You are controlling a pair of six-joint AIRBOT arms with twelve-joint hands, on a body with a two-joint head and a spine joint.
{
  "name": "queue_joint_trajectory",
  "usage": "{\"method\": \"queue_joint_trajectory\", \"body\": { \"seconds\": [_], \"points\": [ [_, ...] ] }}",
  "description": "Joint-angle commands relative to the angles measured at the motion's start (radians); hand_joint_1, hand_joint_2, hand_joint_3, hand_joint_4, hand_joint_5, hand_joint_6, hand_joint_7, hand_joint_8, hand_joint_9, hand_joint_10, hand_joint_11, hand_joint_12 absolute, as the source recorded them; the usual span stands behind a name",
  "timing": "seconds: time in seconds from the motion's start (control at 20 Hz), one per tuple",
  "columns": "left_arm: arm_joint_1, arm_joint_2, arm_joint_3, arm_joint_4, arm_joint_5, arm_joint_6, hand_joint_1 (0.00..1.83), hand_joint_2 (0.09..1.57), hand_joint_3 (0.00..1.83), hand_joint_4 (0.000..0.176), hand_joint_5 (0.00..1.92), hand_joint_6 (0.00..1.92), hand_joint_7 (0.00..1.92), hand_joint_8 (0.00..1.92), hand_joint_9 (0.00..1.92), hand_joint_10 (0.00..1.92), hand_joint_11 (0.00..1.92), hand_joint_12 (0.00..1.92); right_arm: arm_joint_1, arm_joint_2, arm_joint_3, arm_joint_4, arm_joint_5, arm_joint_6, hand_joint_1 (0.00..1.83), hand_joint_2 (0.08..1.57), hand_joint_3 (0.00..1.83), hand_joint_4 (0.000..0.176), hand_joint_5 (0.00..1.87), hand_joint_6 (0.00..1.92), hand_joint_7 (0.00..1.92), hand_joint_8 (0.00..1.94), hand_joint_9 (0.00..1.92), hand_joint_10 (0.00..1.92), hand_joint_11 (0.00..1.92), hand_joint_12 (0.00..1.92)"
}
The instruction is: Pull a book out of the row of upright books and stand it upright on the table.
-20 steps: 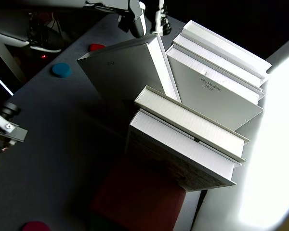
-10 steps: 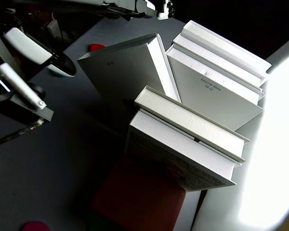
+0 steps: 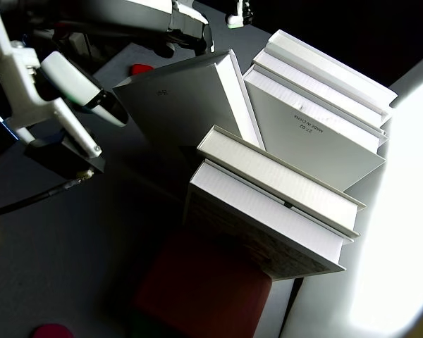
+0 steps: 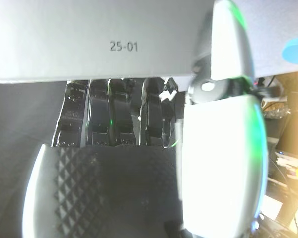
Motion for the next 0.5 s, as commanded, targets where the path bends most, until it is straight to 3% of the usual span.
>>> {"method": "queue_joint_trajectory", "body": {
  "seconds": [0.0, 0.05, 0.1, 0.15, 0.2, 0.25, 0.3, 0.45],
  "points": [
    [-0.005, 0.001, 0.0, -0.051, -0.122, -0.011, 1.11, 0.94, 0.0, 0.0, 0.55, 0.02, 0.62, 0.02, 0.35, 1.07, 0.12, 1.86, 0.006, -0.002, 0.01, 0.038, -0.053, -0.003, 1.24, 1.15, 0.01, 0.0, 0.91, 0.79, 0.87, 1.17, 0.92, 1.22, 0.68, 1.77],
    [-0.005, 0.0, -0.001, -0.051, -0.124, -0.011, 1.09, 0.94, 0.0, 0.0, 0.55, 0.02, 0.62, 0.02, 0.34, 1.1, 0.13, 1.86, 0.004, -0.009, 0.023, 0.038, -0.053, 0.006, 1.26, 1.13, 0.0, 0.0, 0.97, 0.74, 0.96, 1.25, 1.05, 1.33, 0.85, 1.74],
    [-0.005, -0.002, -0.001, -0.051, -0.126, -0.011, 1.08, 0.93, 0.0, 0.0, 0.57, 0.02, 0.64, 0.03, 0.34, 1.12, 0.16, 1.85, 0.001, -0.019, 0.042, 0.037, -0.053, 0.032, 1.35, 1.13, 0.0, 0.0, 0.95, 0.83, 0.95, 1.06, 0.93, 1.38, 0.73, 1.66],
    [-0.005, -0.004, -0.001, -0.051, -0.128, -0.011, 1.07, 0.93, 0.0, 0.0, 0.57, 0.02, 0.64, 0.03, 0.33, 1.15, 0.16, 1.85, 0.001, -0.025, 0.056, 0.044, -0.048, 0.047, 1.37, 1.12, 0.0, 0.0, 0.94, 0.98, 0.94, 0.94, 0.92, 1.32, 0.68, 1.58],
    [-0.005, -0.006, -0.001, -0.051, -0.13, -0.011, 1.08, 0.93, 0.0, 0.0, 0.56, 0.01, 0.64, 0.03, 0.32, 1.17, 0.15, 1.87, 0.001, -0.029, 0.059, 0.053, -0.044, 0.047, 1.37, 1.11, 0.0, 0.0, 0.96, 0.99, 0.98, 0.84, 0.93, 1.27, 0.67, 1.5],
    [-0.006, -0.007, -0.002, -0.051, -0.131, -0.011, 1.08, 0.94, 0.0, 0.0, 0.56, 0.01, 0.63, 0.02, 0.31, 1.17, 0.14, 1.88, 0.001, -0.033, 0.058, 0.061, -0.042, 0.047, 1.38, 1.1, 0.0, 0.0, 1.0, 0.91, 0.99, 0.85, 0.92, 1.27, 0.66, 1.5],
    [-0.006, -0.007, -0.003, -0.051, -0.132, -0.011, 1.08, 0.94, 0.0, 0.0, 0.56, 0.01, 0.63, 0.02, 0.32, 1.17, 0.16, 1.86, 0.001, -0.036, 0.058, 0.066, -0.04, 0.047, 1.38, 1.12, 0.0, 0.0, 0.99, 0.74, 0.95, 1.03, 0.89, 1.37, 0.68, 1.66],
    [-0.006, -0.011, -0.005, -0.048, -0.133, -0.011, 1.06, 0.94, 0.0, 0.0, 0.56, 0.01, 0.63, 0.02, 0.31, 1.2, 0.15, 1.87, 0.001, -0.043, 0.055, 0.081, -0.021, 0.047, 1.38, 1.08, 0.0, 0.0, 1.03, 0.81, 1.04, 0.79, 0.98, 1.22, 0.71, 1.61]
  ]
}}
